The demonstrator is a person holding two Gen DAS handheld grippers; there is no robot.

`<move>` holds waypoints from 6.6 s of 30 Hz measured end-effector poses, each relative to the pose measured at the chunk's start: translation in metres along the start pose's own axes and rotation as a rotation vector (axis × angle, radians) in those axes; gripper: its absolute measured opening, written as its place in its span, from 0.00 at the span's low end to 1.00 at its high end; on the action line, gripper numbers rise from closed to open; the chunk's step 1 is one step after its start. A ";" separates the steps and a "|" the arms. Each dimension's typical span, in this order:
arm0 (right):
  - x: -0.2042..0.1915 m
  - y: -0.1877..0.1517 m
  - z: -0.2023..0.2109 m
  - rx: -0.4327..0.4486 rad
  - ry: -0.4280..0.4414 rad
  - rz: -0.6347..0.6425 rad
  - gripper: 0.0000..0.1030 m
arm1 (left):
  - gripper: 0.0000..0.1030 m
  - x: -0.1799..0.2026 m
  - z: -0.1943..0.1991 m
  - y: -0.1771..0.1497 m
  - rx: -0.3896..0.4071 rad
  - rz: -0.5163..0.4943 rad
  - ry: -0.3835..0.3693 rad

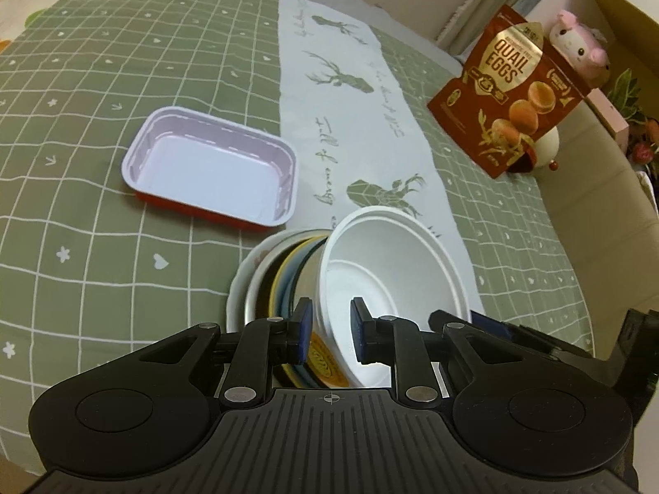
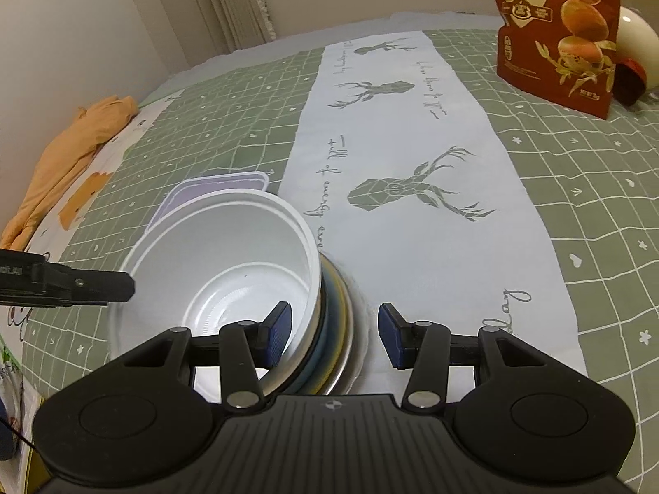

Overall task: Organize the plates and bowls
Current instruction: 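Open the left tool and lift it off the white bowl rim, then move both tools toward the red-and-white rectangular tray, then grasp the red-and-white tray rim with the left tool and lift it, then carry the tray with the left tool over the white plastic bowl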

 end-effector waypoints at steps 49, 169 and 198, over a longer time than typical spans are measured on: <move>-0.144 0.180 -0.240 -0.379 -0.271 0.222 0.71 | 0.22 -0.138 -0.092 0.058 0.074 0.320 -0.129; -0.207 0.109 -0.224 -0.659 0.078 0.521 0.59 | 0.25 -0.179 -0.084 0.043 0.104 0.470 0.048; -0.039 0.069 0.052 -0.181 0.182 0.019 0.63 | 0.27 0.028 -0.006 -0.004 0.004 -0.036 -0.064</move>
Point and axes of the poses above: each gripper's, at about its wrist camera, not at the fingertips, and z roughly against the way its jaws point, x to its right, y to its top, the point moved 4 cm from there along -z, roughly the way its jaws point, and after that the axes turned 2 degrees about x, right-handed, at the moved point
